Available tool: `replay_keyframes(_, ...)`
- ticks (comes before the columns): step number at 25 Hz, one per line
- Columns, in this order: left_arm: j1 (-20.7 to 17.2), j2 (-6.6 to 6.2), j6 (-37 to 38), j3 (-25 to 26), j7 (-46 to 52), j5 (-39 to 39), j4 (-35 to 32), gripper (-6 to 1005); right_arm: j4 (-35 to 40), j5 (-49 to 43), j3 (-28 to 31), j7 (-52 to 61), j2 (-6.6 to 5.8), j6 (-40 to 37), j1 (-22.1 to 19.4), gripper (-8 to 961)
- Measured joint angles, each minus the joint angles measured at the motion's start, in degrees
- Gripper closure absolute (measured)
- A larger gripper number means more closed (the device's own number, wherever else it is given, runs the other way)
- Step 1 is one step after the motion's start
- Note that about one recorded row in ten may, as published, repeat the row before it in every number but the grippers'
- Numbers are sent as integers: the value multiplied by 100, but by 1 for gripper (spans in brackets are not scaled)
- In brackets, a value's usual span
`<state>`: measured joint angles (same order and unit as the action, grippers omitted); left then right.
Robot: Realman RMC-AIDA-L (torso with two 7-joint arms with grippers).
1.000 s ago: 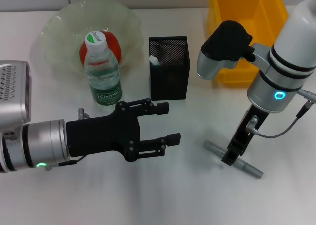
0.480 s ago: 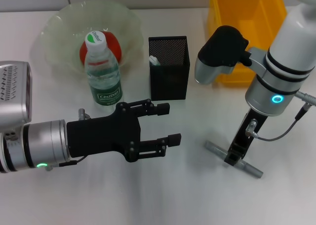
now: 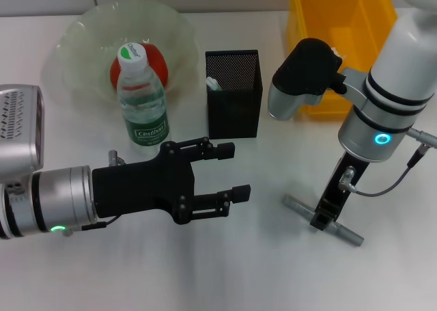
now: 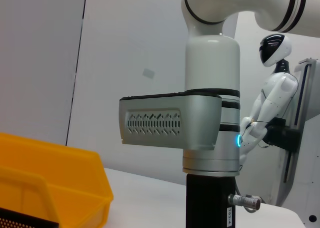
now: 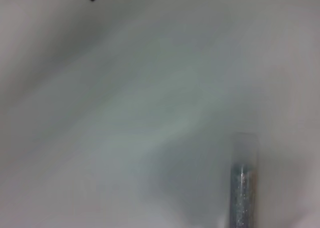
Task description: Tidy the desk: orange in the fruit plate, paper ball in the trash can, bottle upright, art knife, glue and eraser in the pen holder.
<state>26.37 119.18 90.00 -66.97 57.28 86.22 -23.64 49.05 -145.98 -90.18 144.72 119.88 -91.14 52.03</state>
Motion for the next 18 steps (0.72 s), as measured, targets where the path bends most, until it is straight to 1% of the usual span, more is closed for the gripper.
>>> replay_keyframes(6,7,0,-6,0,-6,0,0,277,-1,0,-264,42,0,113,0,746)
replay_keyframes(16,9,0,-49,0,-24,-14,0,277,-7,1,-290,54,0,133,-1,807)
replay_keyframes(18,9,0,-50,0,-39,-25,3,277,6,1,-289,54,0,141,-15,807)
